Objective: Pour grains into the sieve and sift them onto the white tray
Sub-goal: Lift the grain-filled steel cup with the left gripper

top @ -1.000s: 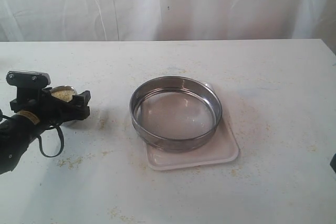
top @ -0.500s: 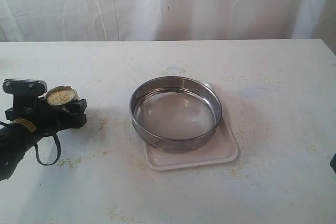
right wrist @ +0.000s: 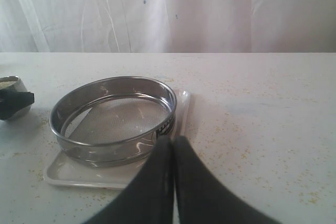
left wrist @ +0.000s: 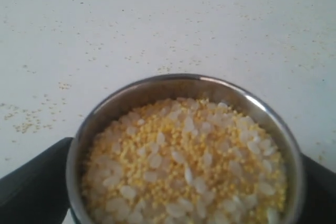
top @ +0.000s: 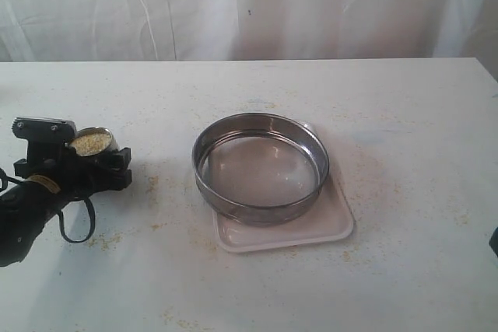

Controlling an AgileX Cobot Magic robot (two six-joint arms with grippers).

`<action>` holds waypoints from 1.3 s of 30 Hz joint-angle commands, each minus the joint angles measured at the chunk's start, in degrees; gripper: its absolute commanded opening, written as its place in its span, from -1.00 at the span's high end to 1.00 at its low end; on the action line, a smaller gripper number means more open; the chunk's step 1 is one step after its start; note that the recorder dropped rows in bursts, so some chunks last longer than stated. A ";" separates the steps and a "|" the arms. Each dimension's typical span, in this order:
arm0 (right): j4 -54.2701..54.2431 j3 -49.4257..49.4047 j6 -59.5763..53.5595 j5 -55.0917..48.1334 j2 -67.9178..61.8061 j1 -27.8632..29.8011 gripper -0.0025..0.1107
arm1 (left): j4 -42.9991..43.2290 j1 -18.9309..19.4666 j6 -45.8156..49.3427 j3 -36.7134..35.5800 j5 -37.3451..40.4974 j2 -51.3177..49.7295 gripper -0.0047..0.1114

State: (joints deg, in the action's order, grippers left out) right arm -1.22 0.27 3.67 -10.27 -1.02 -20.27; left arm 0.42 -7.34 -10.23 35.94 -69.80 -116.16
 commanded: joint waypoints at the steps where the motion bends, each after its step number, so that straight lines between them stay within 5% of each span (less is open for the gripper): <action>1: 0.20 -0.27 0.01 0.54 0.40 0.41 0.96 | -0.73 -0.09 -0.01 0.14 -0.16 -1.38 -0.68; 39: 0.20 -0.27 0.01 0.54 0.40 0.41 0.96 | -0.42 -0.09 -0.01 2.83 -0.16 -1.90 -0.65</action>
State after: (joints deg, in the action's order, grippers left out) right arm -1.22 0.27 3.67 -10.27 -1.02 -20.27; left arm 0.00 -7.34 -10.23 38.66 -69.80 -118.13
